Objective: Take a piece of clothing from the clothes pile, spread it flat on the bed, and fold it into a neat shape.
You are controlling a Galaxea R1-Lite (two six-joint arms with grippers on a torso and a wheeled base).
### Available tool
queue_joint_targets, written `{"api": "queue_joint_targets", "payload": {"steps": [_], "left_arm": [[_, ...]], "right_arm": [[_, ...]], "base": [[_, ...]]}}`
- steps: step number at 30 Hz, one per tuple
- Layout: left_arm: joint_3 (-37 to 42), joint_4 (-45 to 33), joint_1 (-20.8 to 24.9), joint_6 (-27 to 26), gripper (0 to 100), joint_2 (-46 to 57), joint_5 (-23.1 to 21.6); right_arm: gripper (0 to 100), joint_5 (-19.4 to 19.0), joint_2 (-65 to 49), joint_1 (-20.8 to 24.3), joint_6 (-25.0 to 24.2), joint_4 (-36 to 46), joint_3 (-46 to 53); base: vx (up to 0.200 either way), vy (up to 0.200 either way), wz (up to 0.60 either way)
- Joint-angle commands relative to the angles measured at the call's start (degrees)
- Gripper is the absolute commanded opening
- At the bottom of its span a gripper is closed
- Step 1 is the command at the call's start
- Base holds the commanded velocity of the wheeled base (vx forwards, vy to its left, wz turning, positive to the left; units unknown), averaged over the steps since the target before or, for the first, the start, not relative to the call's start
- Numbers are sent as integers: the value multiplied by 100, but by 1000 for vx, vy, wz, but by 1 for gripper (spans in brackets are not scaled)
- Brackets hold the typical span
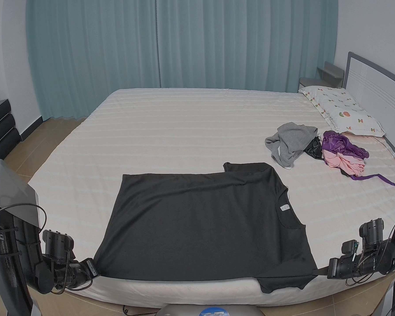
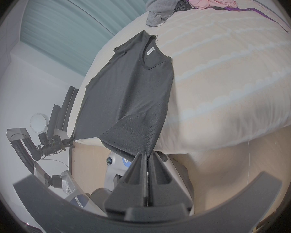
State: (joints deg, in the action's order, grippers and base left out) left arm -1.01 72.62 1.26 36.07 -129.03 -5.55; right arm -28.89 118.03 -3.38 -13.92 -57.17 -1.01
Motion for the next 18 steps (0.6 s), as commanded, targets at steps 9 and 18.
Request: {"api": "queue_joint_targets", "payload": {"steps": [9, 18], "left_arm": [[101, -1268, -20, -531, 0, 1002, -17], [101, -1786, 24, -672, 0, 1178, 1]], "right_arm": [[0, -99, -896, -234, 645, 1173, 101], [0, -125, -1203, -348, 944, 1824, 101]], "base": [[0, 0, 0], [0, 0, 0]]}}
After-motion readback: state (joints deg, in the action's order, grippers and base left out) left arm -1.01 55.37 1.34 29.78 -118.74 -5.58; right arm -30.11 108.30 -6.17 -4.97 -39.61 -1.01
